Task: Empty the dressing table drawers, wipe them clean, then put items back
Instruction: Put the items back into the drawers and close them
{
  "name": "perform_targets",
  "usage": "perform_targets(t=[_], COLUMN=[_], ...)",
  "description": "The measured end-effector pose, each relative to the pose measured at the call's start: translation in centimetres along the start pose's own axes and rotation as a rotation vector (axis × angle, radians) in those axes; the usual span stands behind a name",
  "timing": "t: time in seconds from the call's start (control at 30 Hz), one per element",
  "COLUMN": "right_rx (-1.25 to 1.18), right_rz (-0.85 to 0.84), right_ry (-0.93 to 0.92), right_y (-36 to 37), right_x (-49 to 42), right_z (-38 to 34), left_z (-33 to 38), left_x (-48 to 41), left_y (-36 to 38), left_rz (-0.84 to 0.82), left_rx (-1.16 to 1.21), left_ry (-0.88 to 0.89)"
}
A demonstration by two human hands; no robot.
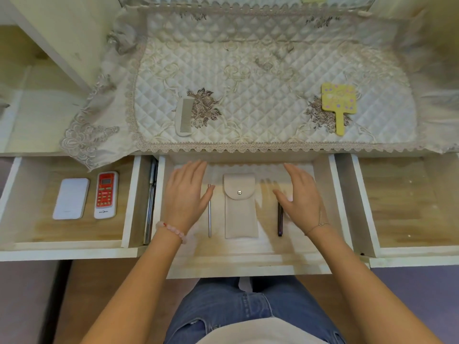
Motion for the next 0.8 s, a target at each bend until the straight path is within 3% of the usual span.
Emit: perform_targets(t=[0.37,0.8], right_rx=[0.038,0.079], right_rz=[0.079,0.114], right_ry=[-0.028,0.070], right_y=[-5.3,-11.6], right_x=[-2.7,-9.8], right_z=[1.2,10.1], left_z=[1.5,6.7], left_x=[-5.7,-14.0], left_y=[-2.9,-0.5], left_rz=[-0.051,-0.097], left_rx=[-0.047,-0.134], left_ry=[0.014,0.036])
Point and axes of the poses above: each hand's wrist, its own x-axis away from the middle knuckle, its own y-axis out of the palm, z = x × y, the point moved 10 cm from there along -x, towards the middle knuckle, and after that the axes turned 12 degrees about y, right-handed, at the moved point
